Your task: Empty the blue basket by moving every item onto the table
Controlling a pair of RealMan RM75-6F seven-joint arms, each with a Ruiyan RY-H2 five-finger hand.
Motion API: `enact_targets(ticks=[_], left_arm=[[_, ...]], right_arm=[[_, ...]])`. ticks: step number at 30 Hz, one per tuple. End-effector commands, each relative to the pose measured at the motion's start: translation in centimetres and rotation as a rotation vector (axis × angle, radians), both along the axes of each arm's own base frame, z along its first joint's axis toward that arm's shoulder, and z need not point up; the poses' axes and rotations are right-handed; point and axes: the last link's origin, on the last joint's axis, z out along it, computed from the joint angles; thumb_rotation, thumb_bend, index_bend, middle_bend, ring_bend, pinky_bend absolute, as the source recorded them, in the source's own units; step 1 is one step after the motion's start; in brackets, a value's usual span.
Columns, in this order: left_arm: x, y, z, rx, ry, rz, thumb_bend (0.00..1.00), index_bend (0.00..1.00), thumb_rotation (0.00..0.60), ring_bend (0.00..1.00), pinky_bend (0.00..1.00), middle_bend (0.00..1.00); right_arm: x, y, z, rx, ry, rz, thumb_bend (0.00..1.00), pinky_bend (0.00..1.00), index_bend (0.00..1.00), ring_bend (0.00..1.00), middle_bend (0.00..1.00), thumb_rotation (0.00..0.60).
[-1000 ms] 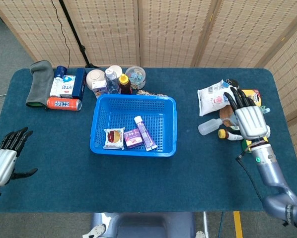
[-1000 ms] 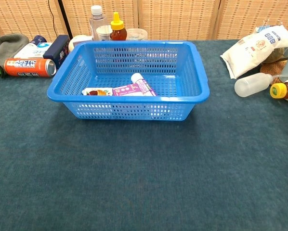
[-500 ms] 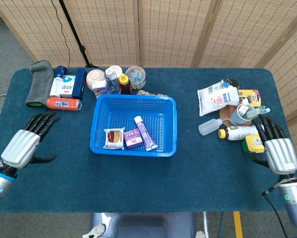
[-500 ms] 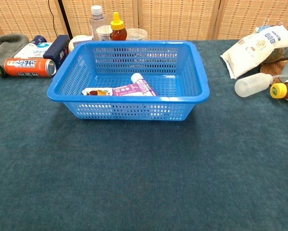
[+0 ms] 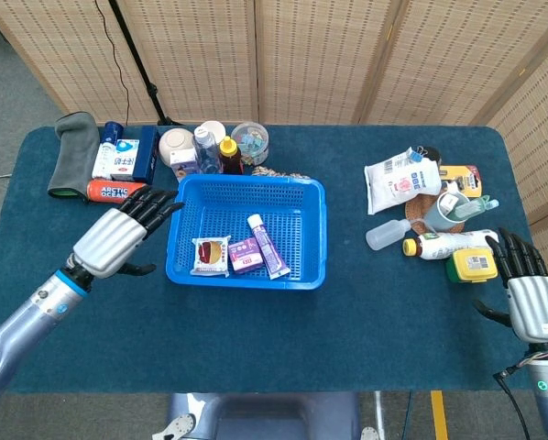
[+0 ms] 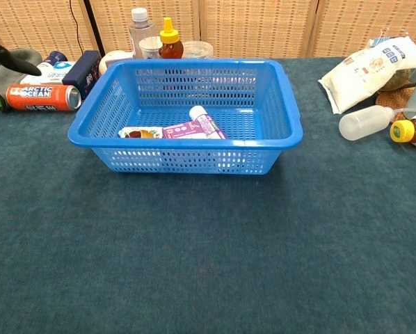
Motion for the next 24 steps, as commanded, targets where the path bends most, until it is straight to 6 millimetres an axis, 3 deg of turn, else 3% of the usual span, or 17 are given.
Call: enact_targets(ticks=[1, 11, 24], left_arm=[[1.6, 2.0, -1.7, -0.025, 0.052, -0.03, 0.0, 0.0, 0.6, 0.0, 0.0, 0.0], [5.7, 4.9, -6.0, -0.097, 0.237, -0.146, 0.0, 0.0, 0.6, 0.0, 0.0, 0.0], [7.2, 6.3, -8.3, -0.102, 0.443, -0.235, 0.0, 0.0, 0.6, 0.0, 0.0, 0.0]], right_arm=[[-0.3, 0.0, 0.5, -0.023, -0.01, -0.014, 0.0, 0.09, 0.0, 0.0, 0.0, 0.6], [-0.6, -0.3, 0.7, -0.047, -0.02, -0.035, 0.0, 0.09, 0.0, 0.0, 0.0, 0.6], [-0.7, -0.4, 0.8, -0.084, -0.027, -0.046, 0.0, 0.09, 0.0, 0.0, 0.0, 0.6]])
